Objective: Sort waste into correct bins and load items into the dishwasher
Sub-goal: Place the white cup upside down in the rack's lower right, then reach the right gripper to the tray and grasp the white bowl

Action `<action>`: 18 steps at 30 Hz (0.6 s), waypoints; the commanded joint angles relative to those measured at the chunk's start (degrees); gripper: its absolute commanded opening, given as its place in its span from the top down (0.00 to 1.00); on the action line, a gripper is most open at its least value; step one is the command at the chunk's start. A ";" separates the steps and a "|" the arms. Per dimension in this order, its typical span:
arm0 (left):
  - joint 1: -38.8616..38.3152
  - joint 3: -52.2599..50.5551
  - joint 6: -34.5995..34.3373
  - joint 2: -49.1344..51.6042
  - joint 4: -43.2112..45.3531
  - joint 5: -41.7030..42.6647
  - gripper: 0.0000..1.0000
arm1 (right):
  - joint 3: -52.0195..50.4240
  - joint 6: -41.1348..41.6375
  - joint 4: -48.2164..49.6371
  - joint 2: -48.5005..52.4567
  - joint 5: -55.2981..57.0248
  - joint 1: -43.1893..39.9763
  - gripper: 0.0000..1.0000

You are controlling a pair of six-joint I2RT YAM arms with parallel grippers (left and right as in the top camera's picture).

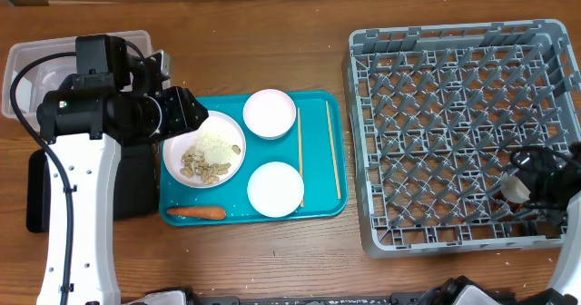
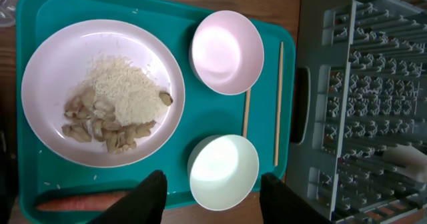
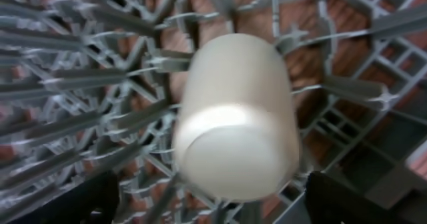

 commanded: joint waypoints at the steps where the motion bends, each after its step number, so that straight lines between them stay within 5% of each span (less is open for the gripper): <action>1: 0.20 1.16 1.11 -0.24 -1.33 -3.65 0.50 | 8.07 -1.95 -1.20 -0.44 -11.04 0.04 0.02; 8: 0.20 1.01 1.09 -0.22 -4.17 -8.79 0.47 | 18.82 -9.75 -6.08 -0.44 -22.18 10.12 0.00; 18: 0.31 1.01 1.07 -0.22 -4.33 -10.14 0.46 | 19.65 -10.10 -1.44 -0.24 -20.11 44.59 0.00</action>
